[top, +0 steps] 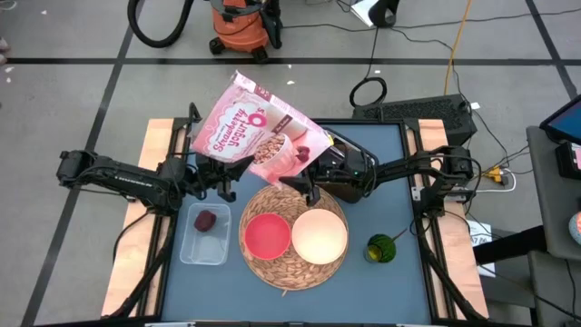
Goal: Arrange a breakfast setting
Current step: Pour the cereal from the cereal box into the orange bowl
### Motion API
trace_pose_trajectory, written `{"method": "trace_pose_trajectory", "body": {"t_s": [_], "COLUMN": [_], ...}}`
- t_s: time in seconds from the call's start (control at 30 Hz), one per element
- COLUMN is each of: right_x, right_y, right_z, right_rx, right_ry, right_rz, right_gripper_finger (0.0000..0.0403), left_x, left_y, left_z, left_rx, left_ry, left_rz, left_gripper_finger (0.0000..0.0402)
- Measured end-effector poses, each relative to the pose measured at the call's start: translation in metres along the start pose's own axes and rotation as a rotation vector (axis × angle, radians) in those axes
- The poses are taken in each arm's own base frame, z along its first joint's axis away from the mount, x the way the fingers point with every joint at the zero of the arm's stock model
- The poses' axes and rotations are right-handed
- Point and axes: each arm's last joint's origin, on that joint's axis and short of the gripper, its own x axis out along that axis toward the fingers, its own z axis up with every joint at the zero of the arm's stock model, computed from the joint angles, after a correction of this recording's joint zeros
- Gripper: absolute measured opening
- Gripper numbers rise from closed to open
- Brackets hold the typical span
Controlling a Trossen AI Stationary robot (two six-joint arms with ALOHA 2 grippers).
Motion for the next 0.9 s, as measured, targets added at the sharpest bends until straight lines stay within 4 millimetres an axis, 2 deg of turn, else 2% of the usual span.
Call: {"method": "trace_pose_trajectory", "body": {"t_s": [0.43, 0.9], "right_x": [0.0001, -0.0040], "right_y": [0.0002, -0.0015], "right_z": [0.0006, 0.0020], "right_rx": [-0.002, 0.000], "right_ry": [0.001, 0.031], "right_rz": [0.004, 0.076], "right_gripper_finger": [0.0202, 0.0200], "left_x": [0.0000, -0.0010], "left_y": [0.0002, -0.0037], "left_z": [-0.0007, -0.0025], "left_rx": [0.000, -0.004], "left_ry": [0.006, 0.021], "left_rz": [0.003, -0.011], "left_gripper_finger": [0.0035, 0.0157]}}
